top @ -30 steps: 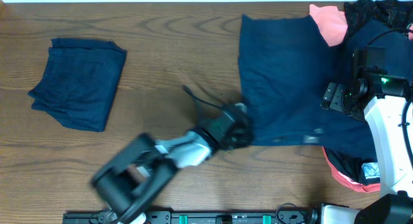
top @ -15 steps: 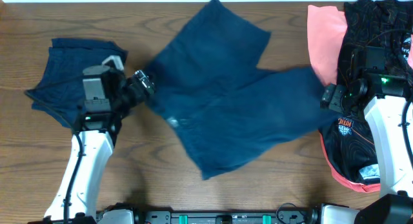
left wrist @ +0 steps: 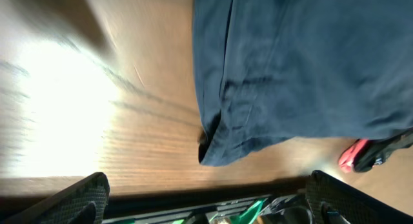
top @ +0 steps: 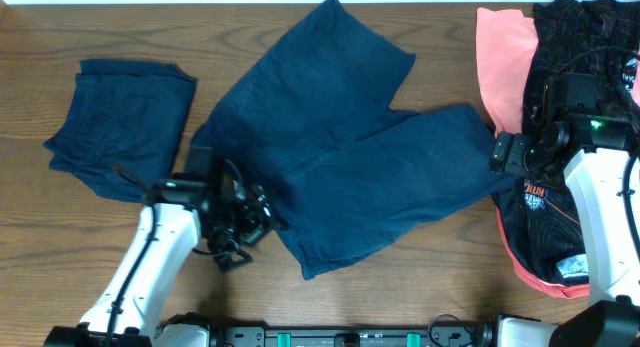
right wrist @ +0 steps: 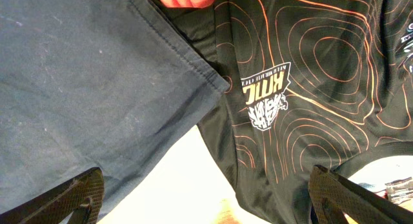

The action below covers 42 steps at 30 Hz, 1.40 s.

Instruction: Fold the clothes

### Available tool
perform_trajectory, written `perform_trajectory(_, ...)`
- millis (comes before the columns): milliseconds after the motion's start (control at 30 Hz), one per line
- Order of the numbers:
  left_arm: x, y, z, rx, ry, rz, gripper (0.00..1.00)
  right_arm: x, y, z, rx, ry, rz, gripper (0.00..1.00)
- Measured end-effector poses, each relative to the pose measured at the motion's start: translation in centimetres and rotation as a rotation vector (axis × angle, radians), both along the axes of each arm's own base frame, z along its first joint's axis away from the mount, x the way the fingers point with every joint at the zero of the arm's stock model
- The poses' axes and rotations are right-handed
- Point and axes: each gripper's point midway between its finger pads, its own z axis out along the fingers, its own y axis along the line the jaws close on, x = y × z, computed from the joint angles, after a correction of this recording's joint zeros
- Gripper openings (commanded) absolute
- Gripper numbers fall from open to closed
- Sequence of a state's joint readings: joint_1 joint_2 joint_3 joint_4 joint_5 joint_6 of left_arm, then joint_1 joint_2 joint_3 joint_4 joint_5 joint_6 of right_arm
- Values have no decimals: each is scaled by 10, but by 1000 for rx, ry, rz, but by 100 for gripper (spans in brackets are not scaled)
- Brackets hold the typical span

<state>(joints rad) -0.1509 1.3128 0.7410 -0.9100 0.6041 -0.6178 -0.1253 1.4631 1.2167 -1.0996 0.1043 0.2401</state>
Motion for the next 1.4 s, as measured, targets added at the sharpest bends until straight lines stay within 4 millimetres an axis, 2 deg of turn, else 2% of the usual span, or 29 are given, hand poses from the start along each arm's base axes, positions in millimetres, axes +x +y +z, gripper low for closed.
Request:
perform_trajectory(133, -8, -26, -12, -8, 8, -17, 98, 0, 0, 0, 0, 1, 4, 99)
perform_trajectory(267, -15, -59, -23, -44, -13, -29, 88, 0, 1, 0, 2, 2, 7, 99)
perform_trajectory(300, -17, -65, -26, -51, -13, -30, 82, 0, 1, 0, 2, 3, 7, 99)
perform_trajectory(333, -22, -71, -29, -56, -9, -28, 74, -1, 1, 0, 2, 3, 7, 99)
perform_trajectory(400, -31, -79, -38, -47, 0, -27, 50, -1, 1, 0, 3, 4, 8, 99)
perform_trajectory(467, -39, -79, -46, -14, 13, -21, 11, -2, 1, 0, 3, 7, 8, 99)
perform_trajectory(500, -42, -77, -50, 8, 16, -18, 6, -2, 1, -1, 4, 11, 8, 99)
perform_trajectory(667, -31, -58, -57, 75, -14, 14, 6, -15, 9, -4, 45, 62, 26, 98)
perform_trajectory(800, -14, -10, -58, 175, 10, 121, 6, -24, 27, -6, 142, 95, 57, 99)
perform_trajectory(933, 15, 40, -45, 223, -10, 244, 6, -28, 53, -16, 243, 109, 107, 99)
perform_trajectory(1000, 25, 57, -39, 225, -25, 286, 6, -34, 68, -24, 294, 128, 136, 99)
perform_trajectory(1033, 25, 62, -37, 223, -19, 295, 11, -38, 78, -30, 320, 139, 152, 99)
perform_trajectory(1067, 21, 66, -35, 217, -3, 296, 24, -45, 88, -37, 349, 162, 164, 99)
perform_trajectory(1133, 5, 69, -34, 212, 63, 287, 45, -59, 104, -50, 390, 210, 170, 99)
perform_trajectory(1167, -5, 68, -34, 207, 103, 276, 50, -65, 111, -55, 406, 231, 166, 99)
perform_trajectory(1267, -29, 64, -30, 195, 199, 252, 51, -84, 130, -76, 444, 284, 140, 99)
perform_trajectory(1333, -33, 60, -28, 176, 216, 245, 51, -93, 139, -90, 459, 303, 104, 99)
perform_trajectory(1400, -33, 58, -27, 162, 217, 245, 51, -94, 144, -101, 468, 291, 68, 99)
